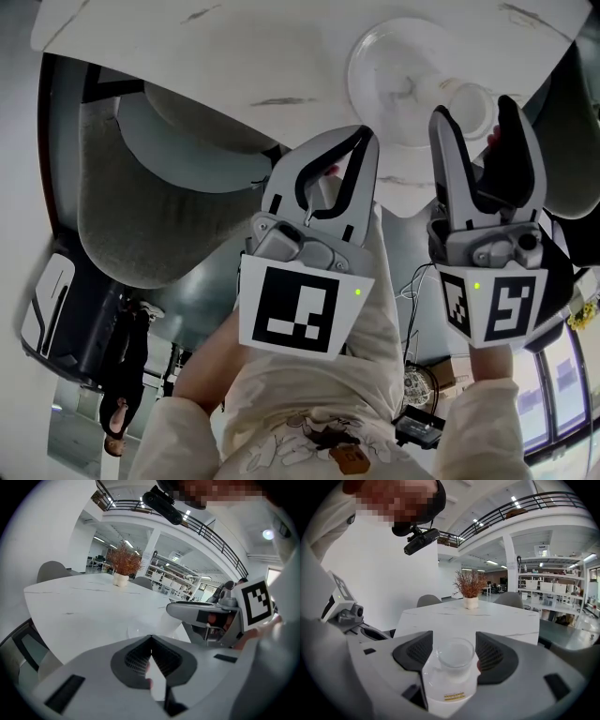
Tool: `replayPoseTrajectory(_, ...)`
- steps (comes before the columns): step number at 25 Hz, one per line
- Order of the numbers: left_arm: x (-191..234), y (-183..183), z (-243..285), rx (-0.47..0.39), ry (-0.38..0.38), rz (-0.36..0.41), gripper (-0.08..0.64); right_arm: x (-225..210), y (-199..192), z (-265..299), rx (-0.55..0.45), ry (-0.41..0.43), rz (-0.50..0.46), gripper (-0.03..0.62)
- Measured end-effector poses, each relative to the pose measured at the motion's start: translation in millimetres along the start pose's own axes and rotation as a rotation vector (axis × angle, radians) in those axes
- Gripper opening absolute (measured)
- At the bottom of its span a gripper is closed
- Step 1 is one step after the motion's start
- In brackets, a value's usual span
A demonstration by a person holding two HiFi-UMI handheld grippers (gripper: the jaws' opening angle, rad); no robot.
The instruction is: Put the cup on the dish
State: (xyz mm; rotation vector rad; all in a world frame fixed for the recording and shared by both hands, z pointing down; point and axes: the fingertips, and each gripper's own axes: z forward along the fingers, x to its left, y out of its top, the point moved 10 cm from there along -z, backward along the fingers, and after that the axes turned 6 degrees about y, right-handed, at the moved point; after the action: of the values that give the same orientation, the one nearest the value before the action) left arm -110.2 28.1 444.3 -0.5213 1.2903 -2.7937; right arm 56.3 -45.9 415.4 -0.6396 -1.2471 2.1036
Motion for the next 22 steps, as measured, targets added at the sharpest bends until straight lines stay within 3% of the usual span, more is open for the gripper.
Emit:
replayPoseTrajectory(10, -14, 13, -14, -0.02, 0.005, 0.015, 0.003, 11, 19, -28, -0.038, 0.023, -0.007, 0.273)
replayPoseTrajectory(22, -35, 61, -33, -0.06, 0.018, 0.043, 0.003, 12, 58, -52, -0.069, 0.066, -0.008, 0.273)
